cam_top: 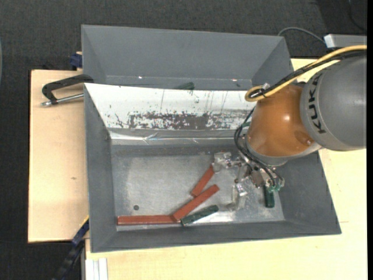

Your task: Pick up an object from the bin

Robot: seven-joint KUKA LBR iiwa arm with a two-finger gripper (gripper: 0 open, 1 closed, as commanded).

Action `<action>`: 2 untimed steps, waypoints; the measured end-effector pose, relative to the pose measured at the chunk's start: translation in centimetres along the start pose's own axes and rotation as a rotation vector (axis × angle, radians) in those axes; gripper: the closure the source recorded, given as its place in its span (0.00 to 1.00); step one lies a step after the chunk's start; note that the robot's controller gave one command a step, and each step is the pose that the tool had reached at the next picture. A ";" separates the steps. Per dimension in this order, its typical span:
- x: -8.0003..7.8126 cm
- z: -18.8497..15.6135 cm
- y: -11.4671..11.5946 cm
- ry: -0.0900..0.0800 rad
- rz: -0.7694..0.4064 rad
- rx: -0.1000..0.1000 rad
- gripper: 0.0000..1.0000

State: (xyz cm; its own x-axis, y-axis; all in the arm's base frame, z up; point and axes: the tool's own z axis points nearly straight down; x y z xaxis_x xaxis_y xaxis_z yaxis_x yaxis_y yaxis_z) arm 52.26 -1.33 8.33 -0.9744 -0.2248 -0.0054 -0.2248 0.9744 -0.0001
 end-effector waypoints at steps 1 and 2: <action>-0.8 -0.1 3.9 0.001 -0.041 0.002 0.00; -1.0 -0.2 7.8 0.004 -0.006 -0.002 1.00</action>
Offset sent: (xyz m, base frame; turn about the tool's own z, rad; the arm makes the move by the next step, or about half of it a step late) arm -0.0144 0.0444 0.0032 0.0627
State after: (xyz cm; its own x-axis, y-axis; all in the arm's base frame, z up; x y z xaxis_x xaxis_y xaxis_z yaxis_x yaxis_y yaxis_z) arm 51.51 6.53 8.55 -0.9730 -0.2306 -0.0016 -0.2306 0.9730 0.0015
